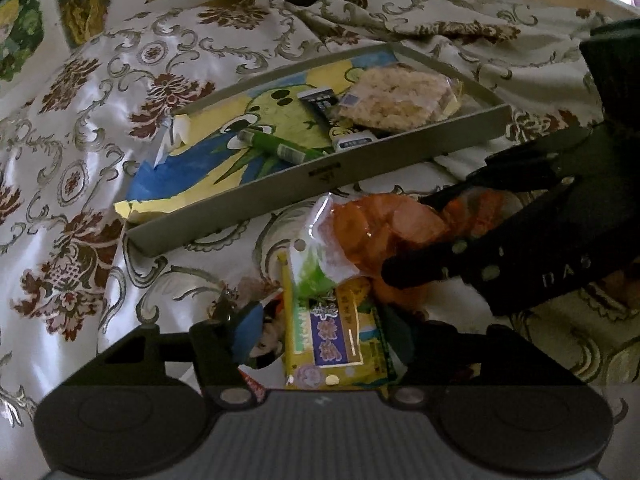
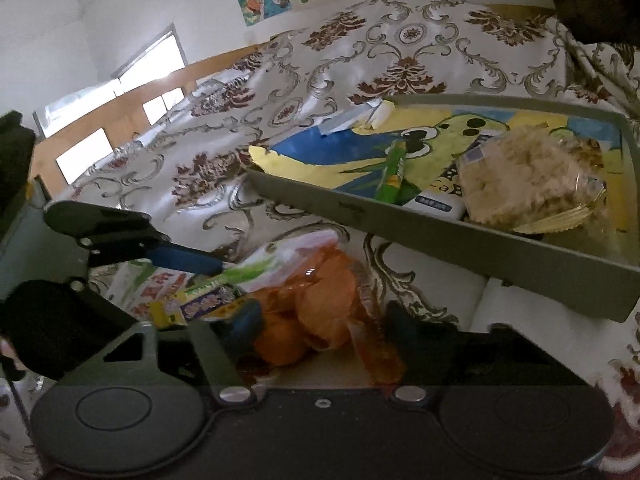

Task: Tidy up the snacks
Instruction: 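Grasp the yellow-and-purple packet with left gripper while right gripper grasps the orange candy bag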

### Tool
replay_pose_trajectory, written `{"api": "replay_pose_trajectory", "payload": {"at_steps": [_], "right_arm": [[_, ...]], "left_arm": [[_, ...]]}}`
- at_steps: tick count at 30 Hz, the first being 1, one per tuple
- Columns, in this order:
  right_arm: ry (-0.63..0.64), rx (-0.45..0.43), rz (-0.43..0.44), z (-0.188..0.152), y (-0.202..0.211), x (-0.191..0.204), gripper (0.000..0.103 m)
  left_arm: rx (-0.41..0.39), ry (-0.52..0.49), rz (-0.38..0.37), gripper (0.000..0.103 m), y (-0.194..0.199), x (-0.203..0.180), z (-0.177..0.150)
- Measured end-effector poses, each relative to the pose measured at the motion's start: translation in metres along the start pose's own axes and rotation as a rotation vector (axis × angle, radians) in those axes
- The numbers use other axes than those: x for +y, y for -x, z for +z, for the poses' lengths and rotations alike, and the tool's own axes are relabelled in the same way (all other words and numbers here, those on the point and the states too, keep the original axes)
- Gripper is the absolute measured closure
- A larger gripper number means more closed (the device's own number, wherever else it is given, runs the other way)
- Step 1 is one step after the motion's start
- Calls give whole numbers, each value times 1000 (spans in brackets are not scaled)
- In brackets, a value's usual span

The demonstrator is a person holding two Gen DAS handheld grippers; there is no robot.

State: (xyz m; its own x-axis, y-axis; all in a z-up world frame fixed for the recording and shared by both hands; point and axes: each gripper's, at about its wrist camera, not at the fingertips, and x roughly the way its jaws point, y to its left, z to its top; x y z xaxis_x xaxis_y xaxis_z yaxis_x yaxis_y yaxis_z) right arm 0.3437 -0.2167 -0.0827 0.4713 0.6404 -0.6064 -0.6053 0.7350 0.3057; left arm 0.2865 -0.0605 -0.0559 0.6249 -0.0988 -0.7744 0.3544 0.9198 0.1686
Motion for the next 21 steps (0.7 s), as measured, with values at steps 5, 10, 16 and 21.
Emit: {"api": "replay_pose_trajectory", "payload": {"at_steps": [5,10,16,21], "right_arm": [[-31,2,-35,2,10,-5,60],[10,15,-116,4,20,-5,60],[-32,-7,-100,4,7,-12,42],[-80,0,-47,2,6,-15,47]], "left_arm": [[4,-57,1,43,-1,-8,0],[11,-58,-12,44,-2,-6,2],[26,-63,-10,44,-6,-7,6],[41,-60,-11,45,-8,-9,10]]}}
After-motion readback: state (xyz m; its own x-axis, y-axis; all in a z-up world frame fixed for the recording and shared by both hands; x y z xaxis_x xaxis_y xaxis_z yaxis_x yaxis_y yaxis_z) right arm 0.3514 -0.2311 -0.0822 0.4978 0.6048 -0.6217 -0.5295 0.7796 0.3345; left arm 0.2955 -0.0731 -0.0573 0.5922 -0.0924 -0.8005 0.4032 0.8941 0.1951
